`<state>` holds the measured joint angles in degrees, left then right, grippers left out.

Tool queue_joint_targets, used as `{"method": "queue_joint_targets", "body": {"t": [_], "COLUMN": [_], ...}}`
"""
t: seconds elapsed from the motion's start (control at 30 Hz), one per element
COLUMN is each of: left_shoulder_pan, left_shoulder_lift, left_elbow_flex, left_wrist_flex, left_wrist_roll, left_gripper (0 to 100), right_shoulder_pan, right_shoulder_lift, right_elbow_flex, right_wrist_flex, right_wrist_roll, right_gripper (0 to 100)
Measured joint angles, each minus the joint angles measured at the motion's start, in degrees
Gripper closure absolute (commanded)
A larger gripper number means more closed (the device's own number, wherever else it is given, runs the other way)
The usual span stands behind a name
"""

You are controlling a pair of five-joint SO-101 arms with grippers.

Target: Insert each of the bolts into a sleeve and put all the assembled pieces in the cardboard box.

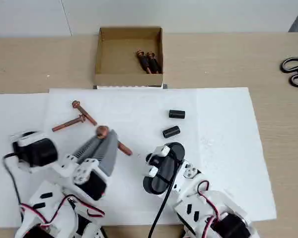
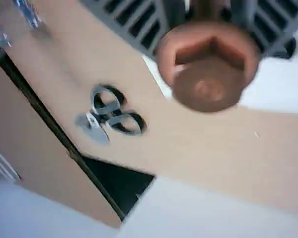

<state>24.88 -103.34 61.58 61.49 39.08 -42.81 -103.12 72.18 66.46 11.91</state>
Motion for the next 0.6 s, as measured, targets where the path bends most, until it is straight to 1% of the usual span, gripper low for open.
{"method": "queue_joint_targets", "body": {"t": [0.17, 0.27, 0.47, 0.6], "left_shoulder_pan": [3.2, 4.3, 4.8, 4.8], "left_shoulder_lift": [0.0, 0.0, 0.0, 0.0], "left_elbow_flex": [0.1, 1.1, 3.5, 5.5], "left_wrist_flex": [0.0, 0.0, -0.3, -4.4], "left_wrist_roll": [0.0, -0.2, -2.2, -2.3], "left_gripper": [99, 99, 99, 99], "right_shoulder_pan": [-0.1, 0.0, -1.1, -2.9], "right_shoulder_lift": [0.0, 0.0, 0.0, 0.0], "right_elbow_flex": [4.9, 6.3, 6.5, 6.5], "right_wrist_flex": [-7.1, -9.7, -10.6, -10.6], "right_wrist_roll": [3.6, 4.4, 4.7, 4.7], "right_gripper": [99.5, 99.5, 99.6, 99.6]}}
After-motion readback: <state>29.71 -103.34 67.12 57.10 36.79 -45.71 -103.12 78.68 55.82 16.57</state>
